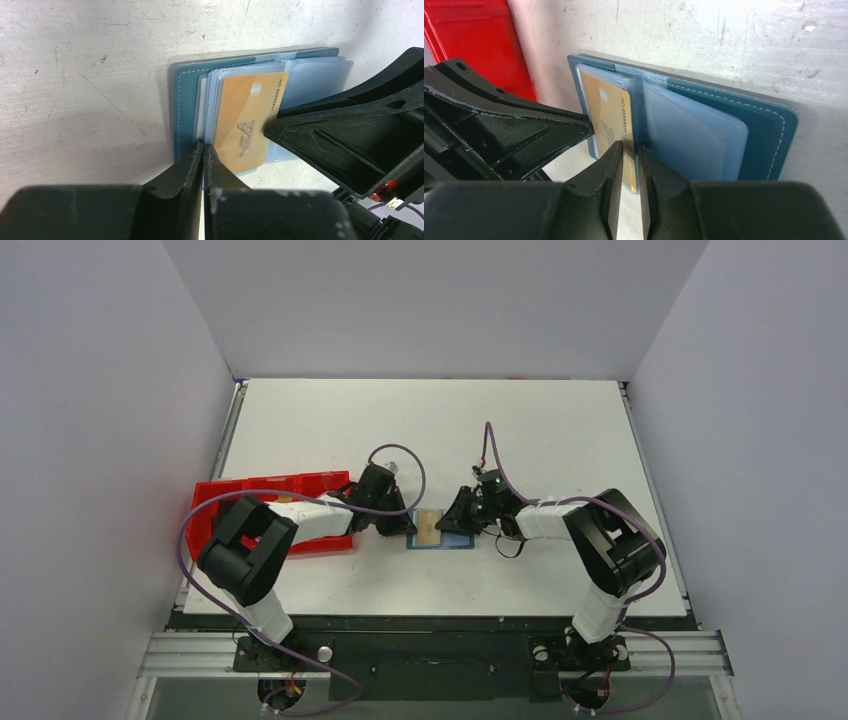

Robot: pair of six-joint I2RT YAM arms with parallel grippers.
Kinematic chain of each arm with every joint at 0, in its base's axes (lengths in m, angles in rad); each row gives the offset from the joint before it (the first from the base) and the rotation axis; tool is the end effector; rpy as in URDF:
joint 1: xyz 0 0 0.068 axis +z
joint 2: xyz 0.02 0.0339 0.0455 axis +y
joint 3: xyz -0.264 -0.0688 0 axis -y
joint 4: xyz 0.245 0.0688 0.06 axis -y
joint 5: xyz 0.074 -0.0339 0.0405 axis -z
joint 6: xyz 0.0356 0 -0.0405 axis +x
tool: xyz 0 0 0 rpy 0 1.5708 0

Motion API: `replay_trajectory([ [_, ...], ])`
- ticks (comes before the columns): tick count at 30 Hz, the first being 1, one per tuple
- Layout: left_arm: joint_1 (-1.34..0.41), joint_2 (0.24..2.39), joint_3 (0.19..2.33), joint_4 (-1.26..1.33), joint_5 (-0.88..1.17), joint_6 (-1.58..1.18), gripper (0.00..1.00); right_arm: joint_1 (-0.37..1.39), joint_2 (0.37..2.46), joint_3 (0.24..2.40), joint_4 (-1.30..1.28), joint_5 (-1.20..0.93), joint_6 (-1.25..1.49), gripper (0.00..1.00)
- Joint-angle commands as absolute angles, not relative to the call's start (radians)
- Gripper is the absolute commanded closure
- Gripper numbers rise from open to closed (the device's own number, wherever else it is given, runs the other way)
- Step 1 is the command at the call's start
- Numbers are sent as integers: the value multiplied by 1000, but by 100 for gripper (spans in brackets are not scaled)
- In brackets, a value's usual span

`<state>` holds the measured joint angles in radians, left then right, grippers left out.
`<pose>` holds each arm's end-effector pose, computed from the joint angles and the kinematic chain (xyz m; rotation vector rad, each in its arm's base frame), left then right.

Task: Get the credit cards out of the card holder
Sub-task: Remove the credit card from the card holder.

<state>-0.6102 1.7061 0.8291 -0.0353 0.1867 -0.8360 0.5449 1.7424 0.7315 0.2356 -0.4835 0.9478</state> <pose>0.2626 -0.1917 0.1389 -0.2150 2.6507 -0.7875 0.2663 0.1807 0.1240 0.2570 2.6077 1.2153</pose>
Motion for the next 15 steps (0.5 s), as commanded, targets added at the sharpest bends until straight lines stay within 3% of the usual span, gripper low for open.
replay_trajectory([
  [1, -626, 1753, 789, -118, 110, -824, 100, 562, 1701, 711, 301, -505, 951, 86],
  [15, -625, 1741, 779, -124, 97, -830, 100, 558, 1673, 661, 359, -502, 990, 99],
])
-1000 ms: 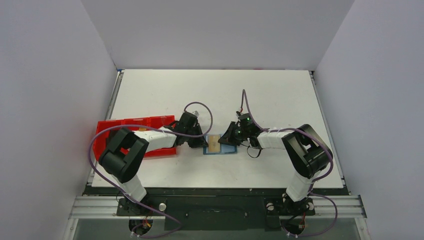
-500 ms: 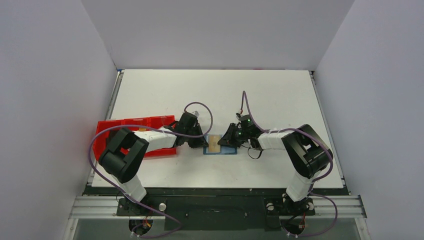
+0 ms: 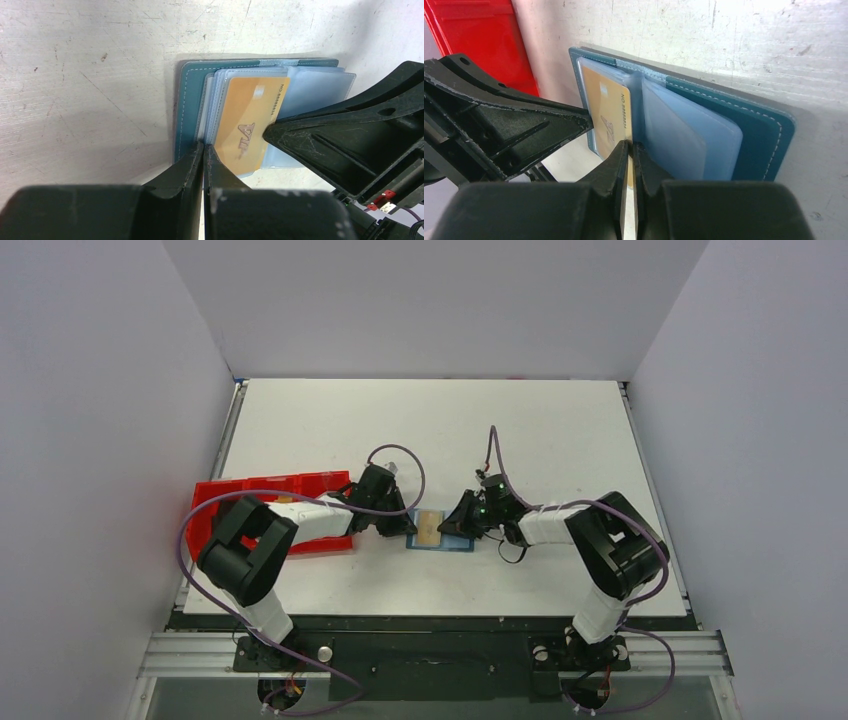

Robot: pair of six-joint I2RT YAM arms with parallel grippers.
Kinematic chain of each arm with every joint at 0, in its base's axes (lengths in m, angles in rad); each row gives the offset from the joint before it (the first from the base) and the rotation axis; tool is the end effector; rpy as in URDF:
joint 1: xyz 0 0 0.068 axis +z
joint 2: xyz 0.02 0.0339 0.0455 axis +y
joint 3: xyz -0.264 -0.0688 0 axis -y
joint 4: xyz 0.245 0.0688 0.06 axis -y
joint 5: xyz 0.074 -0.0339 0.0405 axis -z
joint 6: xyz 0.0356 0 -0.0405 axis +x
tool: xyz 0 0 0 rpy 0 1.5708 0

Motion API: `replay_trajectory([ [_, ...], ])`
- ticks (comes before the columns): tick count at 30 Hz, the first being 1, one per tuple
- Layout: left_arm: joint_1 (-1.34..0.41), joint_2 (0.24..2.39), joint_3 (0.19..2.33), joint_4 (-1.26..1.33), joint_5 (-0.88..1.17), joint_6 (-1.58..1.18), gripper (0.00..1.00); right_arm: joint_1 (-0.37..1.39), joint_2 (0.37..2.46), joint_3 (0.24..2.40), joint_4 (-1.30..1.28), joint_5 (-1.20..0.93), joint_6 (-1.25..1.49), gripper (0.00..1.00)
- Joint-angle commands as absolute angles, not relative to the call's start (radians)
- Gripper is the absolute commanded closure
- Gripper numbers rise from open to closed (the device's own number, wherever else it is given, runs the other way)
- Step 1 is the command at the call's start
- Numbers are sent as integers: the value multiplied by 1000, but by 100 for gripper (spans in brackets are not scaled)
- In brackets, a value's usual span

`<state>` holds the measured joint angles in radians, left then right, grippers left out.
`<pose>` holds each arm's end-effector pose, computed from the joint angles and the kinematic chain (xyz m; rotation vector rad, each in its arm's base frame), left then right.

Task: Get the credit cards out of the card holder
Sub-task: Remove the credit card from the card holder.

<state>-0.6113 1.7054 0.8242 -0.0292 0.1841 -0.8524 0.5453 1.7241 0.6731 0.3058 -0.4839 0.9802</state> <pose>0.2620 -0.1916 0.1382 -0.2362 2.6496 -0.7916 0.2578 0.1758 0.1200 0.2848 2.5834 1.2429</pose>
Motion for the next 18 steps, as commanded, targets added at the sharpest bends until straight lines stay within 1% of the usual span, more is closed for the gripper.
replay_trajectory([
  [1, -626, 1739, 779, -125, 97, -830, 100, 557, 1670, 659, 360, -500, 992, 99],
  [9, -624, 1724, 772, -136, 83, -834, 100, 532, 1641, 651, 347, -498, 990, 100],
  [18, -624, 1711, 766, -142, 73, -838, 100, 518, 1636, 675, 240, -458, 925, 100],
])
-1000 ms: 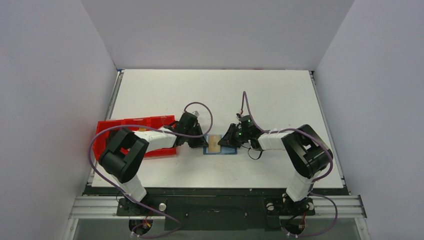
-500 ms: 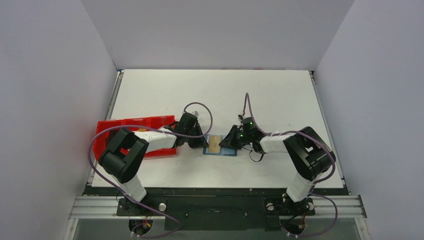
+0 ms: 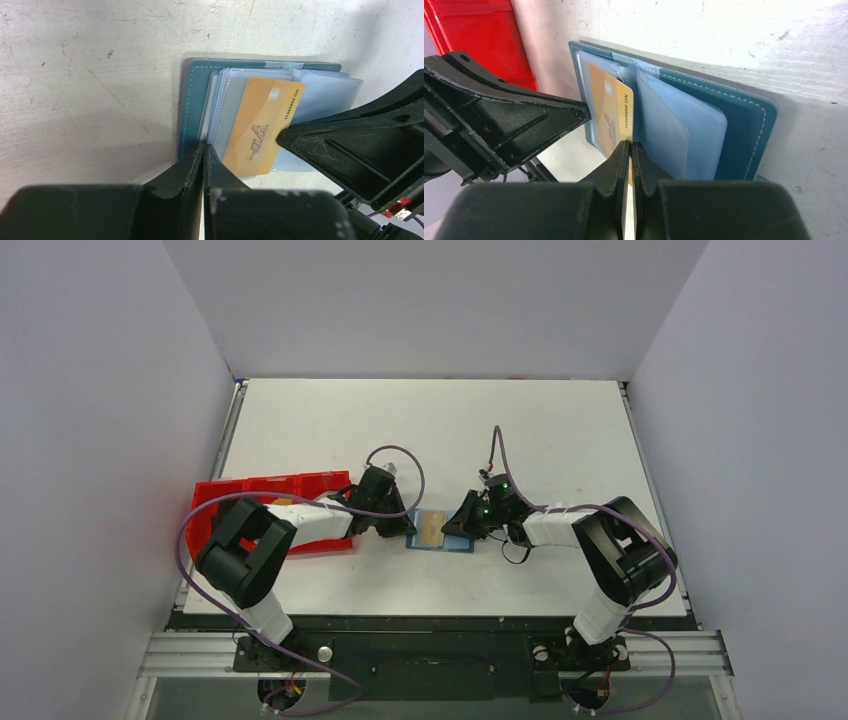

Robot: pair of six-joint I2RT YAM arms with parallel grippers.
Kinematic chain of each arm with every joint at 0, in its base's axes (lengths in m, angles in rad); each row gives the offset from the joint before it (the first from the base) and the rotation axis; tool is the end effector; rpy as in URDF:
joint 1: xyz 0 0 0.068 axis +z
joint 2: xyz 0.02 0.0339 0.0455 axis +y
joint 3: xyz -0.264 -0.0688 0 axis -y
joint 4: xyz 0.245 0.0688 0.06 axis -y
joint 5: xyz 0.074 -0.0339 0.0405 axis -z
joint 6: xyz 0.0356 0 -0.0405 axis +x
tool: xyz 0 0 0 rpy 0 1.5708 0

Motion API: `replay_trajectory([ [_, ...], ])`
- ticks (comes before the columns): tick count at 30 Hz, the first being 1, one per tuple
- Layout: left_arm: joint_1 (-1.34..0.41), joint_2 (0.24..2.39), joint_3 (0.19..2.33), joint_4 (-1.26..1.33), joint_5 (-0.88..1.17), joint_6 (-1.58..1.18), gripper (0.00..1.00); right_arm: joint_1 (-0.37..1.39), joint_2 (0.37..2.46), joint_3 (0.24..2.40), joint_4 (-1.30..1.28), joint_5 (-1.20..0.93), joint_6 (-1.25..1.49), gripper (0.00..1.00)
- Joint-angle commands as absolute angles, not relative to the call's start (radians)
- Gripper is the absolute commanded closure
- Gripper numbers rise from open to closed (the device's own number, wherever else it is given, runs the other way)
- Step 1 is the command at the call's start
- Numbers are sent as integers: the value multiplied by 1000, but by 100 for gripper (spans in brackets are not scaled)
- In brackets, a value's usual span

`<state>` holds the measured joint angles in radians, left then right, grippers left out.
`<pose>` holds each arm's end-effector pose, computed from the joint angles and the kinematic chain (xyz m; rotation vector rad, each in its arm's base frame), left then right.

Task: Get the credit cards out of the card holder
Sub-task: Remove the credit card from the card holder.

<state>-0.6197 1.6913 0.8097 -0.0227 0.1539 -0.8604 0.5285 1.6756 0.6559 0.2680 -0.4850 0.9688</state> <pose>0.2584 -0.1911 0.1388 -0.2475 2.6347 -0.7681 0.2542 0.1677 0.1267 0.2933 2.5807 1.2310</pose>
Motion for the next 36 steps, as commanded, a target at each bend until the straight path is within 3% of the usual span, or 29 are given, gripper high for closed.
replay_trajectory([
  [1, -624, 1708, 766, -142, 71, -838, 100, 516, 1636, 674, 238, -459, 923, 100],
  [12, -624, 1697, 753, -134, 69, -841, 100, 512, 1629, 677, 233, -466, 915, 99],
  [16, -627, 1704, 752, -125, 77, -840, 100, 513, 1647, 666, 291, -496, 948, 83],
  [20, -629, 1705, 754, -120, 81, -841, 100, 514, 1673, 660, 336, -508, 970, 79],
  [36, -629, 1715, 764, -118, 88, -839, 100, 518, 1742, 648, 401, -509, 999, 81],
])
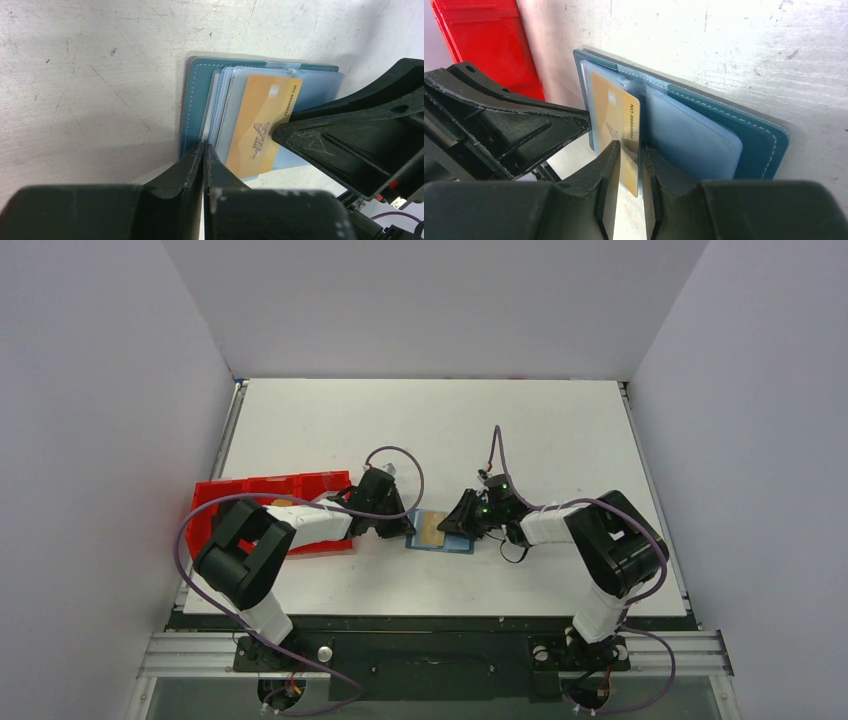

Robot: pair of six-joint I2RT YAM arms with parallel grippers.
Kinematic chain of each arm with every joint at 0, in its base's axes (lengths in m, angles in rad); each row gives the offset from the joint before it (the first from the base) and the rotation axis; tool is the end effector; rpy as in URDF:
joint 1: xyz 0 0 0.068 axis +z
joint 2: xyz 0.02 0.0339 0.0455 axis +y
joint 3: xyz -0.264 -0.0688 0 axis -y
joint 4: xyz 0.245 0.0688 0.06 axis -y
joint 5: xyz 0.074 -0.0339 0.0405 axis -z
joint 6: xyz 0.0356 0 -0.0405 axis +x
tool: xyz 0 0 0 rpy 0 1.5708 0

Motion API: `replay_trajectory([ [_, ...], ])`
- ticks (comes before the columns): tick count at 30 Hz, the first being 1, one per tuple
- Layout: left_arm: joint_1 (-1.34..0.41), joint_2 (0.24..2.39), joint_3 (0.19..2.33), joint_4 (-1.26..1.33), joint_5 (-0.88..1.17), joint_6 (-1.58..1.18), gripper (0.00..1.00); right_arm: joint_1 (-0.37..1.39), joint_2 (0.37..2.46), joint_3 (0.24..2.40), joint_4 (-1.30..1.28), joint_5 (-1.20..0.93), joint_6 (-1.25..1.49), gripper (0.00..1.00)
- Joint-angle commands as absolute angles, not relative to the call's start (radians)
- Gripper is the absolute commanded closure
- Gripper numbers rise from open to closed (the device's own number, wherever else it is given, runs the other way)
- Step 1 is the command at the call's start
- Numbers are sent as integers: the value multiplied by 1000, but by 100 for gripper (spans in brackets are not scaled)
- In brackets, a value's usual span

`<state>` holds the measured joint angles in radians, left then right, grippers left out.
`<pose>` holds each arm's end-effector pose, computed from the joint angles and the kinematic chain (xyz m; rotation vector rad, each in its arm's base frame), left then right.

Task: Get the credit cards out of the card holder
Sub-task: Remove the credit card from the card holder.

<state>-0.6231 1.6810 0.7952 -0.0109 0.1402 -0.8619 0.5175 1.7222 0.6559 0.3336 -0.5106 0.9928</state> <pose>0.2559 -0.1900 0.1388 -0.2494 2.6229 -0.7603 0.2598 0.1679 0.1187 0.3147 2.5683 1.2731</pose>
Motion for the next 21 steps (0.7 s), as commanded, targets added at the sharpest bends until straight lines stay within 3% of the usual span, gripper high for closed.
replay_trajectory([
  [1, -629, 1715, 764, -118, 87, -839, 100, 517, 1740, 647, 400, -509, 999, 84],
  [6, -628, 1712, 762, -122, 80, -841, 100, 511, 1722, 646, 385, -507, 993, 100],
  [21, -618, 1700, 735, -115, 65, -845, 100, 428, 1614, 635, 225, -501, 881, 100],
])
